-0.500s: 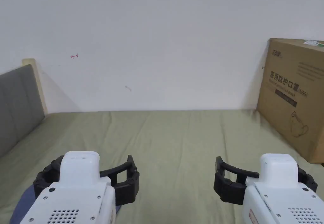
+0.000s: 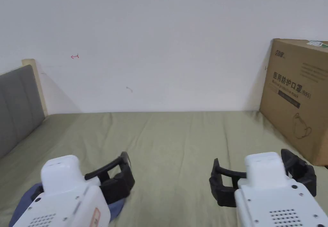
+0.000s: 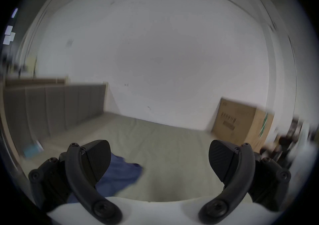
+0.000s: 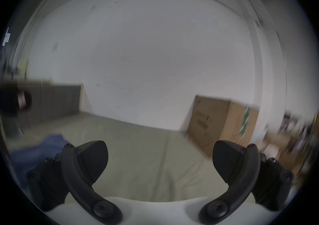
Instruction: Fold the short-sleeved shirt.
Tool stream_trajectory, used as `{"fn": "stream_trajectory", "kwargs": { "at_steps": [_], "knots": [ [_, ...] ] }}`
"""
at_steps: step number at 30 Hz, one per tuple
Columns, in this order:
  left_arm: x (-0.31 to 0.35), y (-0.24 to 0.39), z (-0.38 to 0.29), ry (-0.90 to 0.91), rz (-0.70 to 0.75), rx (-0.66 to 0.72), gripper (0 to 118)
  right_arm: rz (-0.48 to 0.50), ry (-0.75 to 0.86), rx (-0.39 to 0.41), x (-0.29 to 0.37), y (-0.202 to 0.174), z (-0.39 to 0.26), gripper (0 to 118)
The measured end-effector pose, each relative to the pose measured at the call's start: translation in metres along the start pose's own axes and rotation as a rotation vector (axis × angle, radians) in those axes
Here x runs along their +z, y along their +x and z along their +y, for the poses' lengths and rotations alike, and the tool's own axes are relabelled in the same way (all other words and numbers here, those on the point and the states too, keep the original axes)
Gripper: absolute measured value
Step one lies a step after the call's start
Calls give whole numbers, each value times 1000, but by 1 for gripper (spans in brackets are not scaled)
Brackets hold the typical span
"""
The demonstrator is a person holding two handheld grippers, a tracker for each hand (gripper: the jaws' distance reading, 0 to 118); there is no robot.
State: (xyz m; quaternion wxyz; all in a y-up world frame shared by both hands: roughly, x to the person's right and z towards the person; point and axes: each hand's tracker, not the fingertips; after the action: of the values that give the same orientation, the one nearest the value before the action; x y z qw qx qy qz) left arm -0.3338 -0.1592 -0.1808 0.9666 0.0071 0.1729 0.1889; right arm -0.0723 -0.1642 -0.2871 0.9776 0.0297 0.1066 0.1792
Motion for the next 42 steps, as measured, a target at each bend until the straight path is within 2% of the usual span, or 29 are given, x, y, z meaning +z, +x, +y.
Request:
{"fn": "stream_trajectory", "kwargs": {
  "at_steps": [2, 3, 5, 7, 8, 10, 11, 13, 14, 17, 19, 21, 22, 23, 26, 28, 31, 34, 36, 37, 38, 39, 40, 41, 42],
  "knots": [
    [-4, -18, -6, -26, -29, 250, 115, -65, 45, 243, 4, -20, 5, 118],
    [-6, -29, -12, -35, -41, 392, 115, -55, 102, 419, 9, -29, -2, 118],
    [-10, -51, -29, -53, -57, 653, 115, -29, 170, 690, 16, -48, -10, 118],
    [-16, -66, -45, -81, -36, 785, 115, -2, 199, 842, 20, -61, -18, 118],
    [-17, -71, -49, -103, 9, 767, 115, 32, 200, 852, 21, -65, -20, 118],
    [-18, -75, -54, -120, 76, 746, 115, 99, 157, 777, 20, -69, -20, 118],
    [-17, -75, -53, -106, 79, 684, 115, 109, 135, 730, 17, -67, -19, 118],
    [-16, -69, -47, -94, 96, 583, 115, 111, 97, 570, 12, -62, -12, 118],
    [-16, -63, -40, -75, 80, 482, 115, 117, 74, 464, 9, -55, -7, 118],
    [-16, -32, -17, -38, 65, 126, 115, 131, -51, 27, -3, -25, 6, 118],
    [-14, -7, -9, 17, 80, -166, 115, 85, -121, -255, -10, -3, 2, 118],
    [-9, 12, -7, 55, 57, -398, 115, 43, -165, -435, -15, 13, -11, 118],
    [-8, 18, -8, 59, 53, -447, 115, 42, -167, -460, -16, 19, -17, 118],
    [-7, 21, -10, 66, 54, -469, 115, 21, -175, -435, -13, 19, -21, 118],
    [-7, 18, -7, 35, 67, -404, 115, 20, -110, -301, -8, 19, -28, 118],
    [-7, 16, -7, 40, 77, -383, 115, 25, -66, -266, -3, 15, -25, 118],
    [-6, 17, -5, 43, 103, -411, 115, 50, -52, -305, -2, 14, -20, 118],
    [-4, 23, -6, 45, 120, -508, 114, 35, -68, -312, -1, 14, -15, 118],
    [0, 25, -7, 61, 106, -531, 104, 23, -71, -328, 0, 14, -15, 117],
    [1, 28, -7, 60, 115, -533, 93, 12, -73, -335, 1, 14, -14, 115],
    [1, 29, -7, 61, 117, -531, 67, 10, -76, -337, 2, 15, -14, 104],
    [2, 29, -5, 64, 120, -523, 48, 10, -80, -339, 1, 15, -13, 81],
    [1, 29, -4, 66, 122, -512, 32, 5, -78, -339, 1, 15, -14, 44],
    [-1, 27, -4, 58, 113, -505, 21, -29, -78, -341, 1, 14, -14, 15],
    [-3, 28, -2, 43, 125, -505, 17, -40, -86, -354, -1, 15, -14, 14]
  ]
}}
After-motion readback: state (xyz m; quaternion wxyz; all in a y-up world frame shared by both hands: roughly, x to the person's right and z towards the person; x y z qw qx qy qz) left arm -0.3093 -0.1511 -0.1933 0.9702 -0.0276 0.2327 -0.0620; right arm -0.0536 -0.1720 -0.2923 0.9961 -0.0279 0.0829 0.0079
